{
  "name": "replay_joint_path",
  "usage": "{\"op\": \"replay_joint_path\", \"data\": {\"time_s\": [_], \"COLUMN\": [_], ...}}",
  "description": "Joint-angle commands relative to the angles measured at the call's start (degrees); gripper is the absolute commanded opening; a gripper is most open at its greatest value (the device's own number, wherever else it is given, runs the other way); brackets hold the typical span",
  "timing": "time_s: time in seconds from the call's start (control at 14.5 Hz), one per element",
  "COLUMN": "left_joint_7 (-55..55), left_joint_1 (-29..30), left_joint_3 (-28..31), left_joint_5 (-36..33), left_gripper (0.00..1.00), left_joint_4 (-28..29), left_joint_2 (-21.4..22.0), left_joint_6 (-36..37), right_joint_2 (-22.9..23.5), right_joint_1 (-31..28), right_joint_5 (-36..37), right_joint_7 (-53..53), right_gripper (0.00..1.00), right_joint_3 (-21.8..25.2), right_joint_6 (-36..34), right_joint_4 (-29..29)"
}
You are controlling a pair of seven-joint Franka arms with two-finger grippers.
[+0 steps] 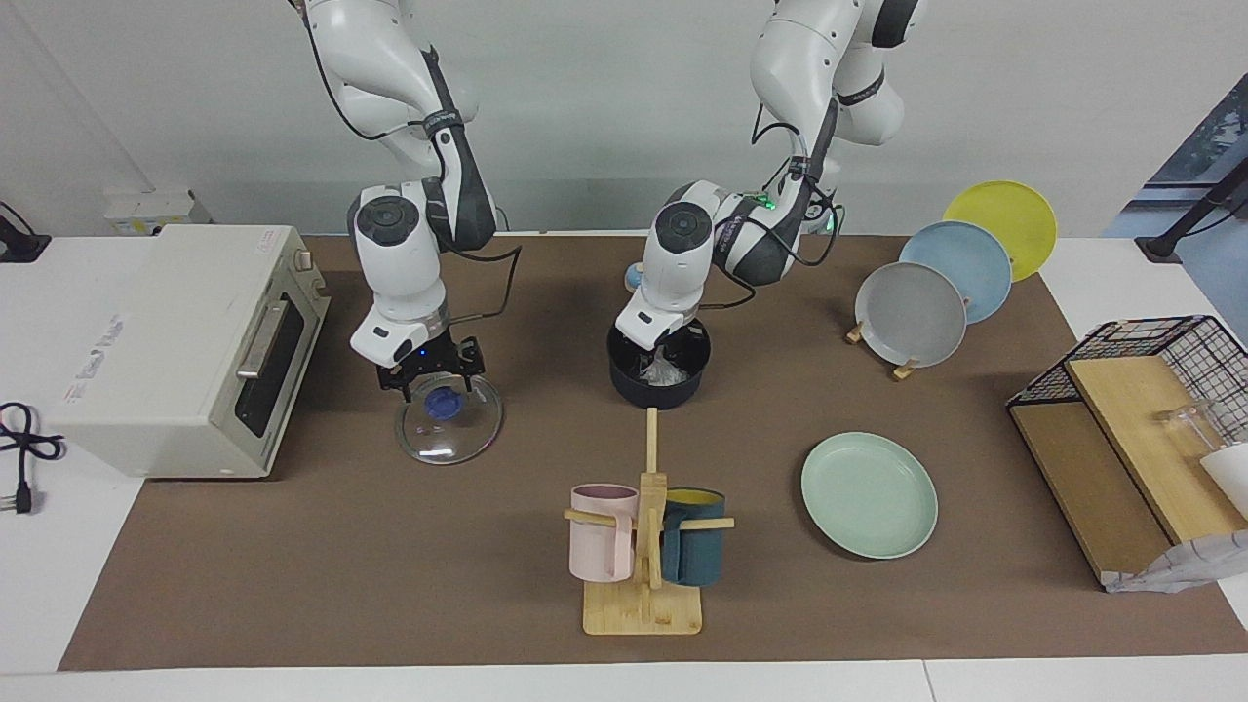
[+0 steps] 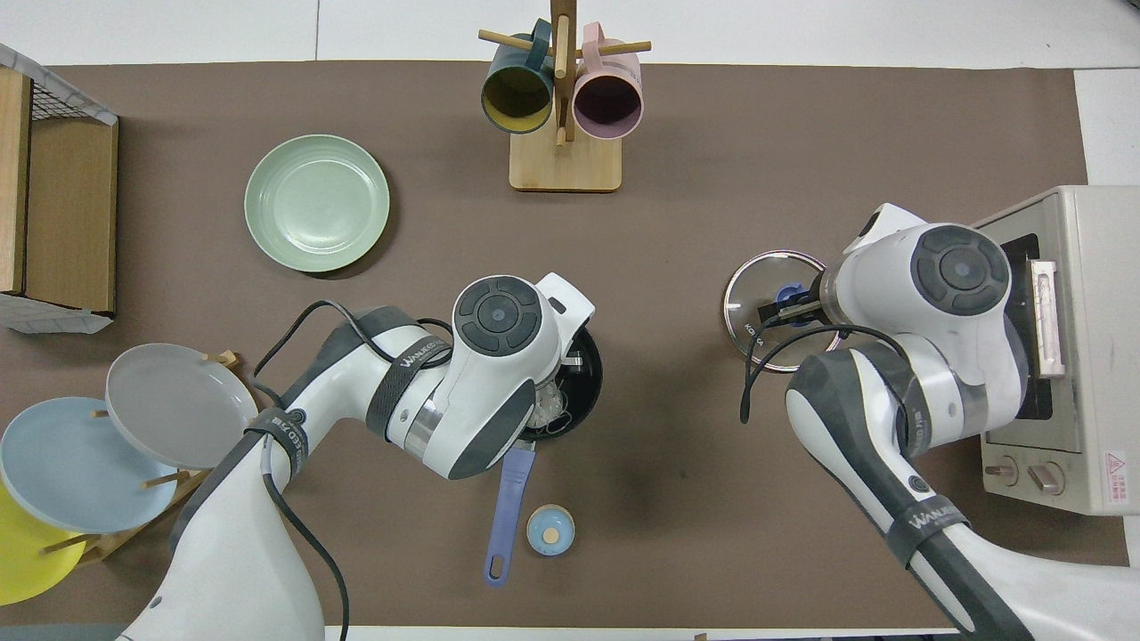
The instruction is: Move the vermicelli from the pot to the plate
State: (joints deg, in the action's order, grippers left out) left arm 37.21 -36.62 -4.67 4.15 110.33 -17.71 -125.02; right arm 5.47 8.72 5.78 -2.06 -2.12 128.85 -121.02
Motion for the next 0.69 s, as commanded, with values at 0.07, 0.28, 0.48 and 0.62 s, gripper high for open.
{"op": "replay_joint_path", "data": {"time_s": [0.07,0.28,0.48,0.62], "left_joint_7": [-2.0,-3.8,-8.6,-12.3], "left_joint_1": [2.8,7.0,15.0,20.2], "left_joint_3": [0.2,0.0,0.3,0.3], "left_joint_5": [0.4,1.6,4.7,4.7], "left_gripper": [0.0,0.0,0.0,0.0], "left_joint_4": [-4.7,-14.8,-26.5,-32.4], "left_joint_2": [5.1,6.5,4.6,0.8], "left_joint_6": [10.4,23.5,33.7,34.7], "right_joint_2": [-0.8,-2.7,-7.6,-10.3], "right_joint_1": [-0.9,-1.3,-2.7,-4.7], "right_joint_5": [-3.1,-3.4,-4.2,-6.4], "right_joint_7": [-0.9,-0.9,-0.8,-0.8], "right_gripper": [1.0,1.0,1.0,1.0], "right_joint_3": [-0.5,0.2,0.3,0.4], "right_joint_6": [-17.7,-22.2,-25.6,-29.1], "right_joint_4": [14.0,17.2,17.6,18.3]}}
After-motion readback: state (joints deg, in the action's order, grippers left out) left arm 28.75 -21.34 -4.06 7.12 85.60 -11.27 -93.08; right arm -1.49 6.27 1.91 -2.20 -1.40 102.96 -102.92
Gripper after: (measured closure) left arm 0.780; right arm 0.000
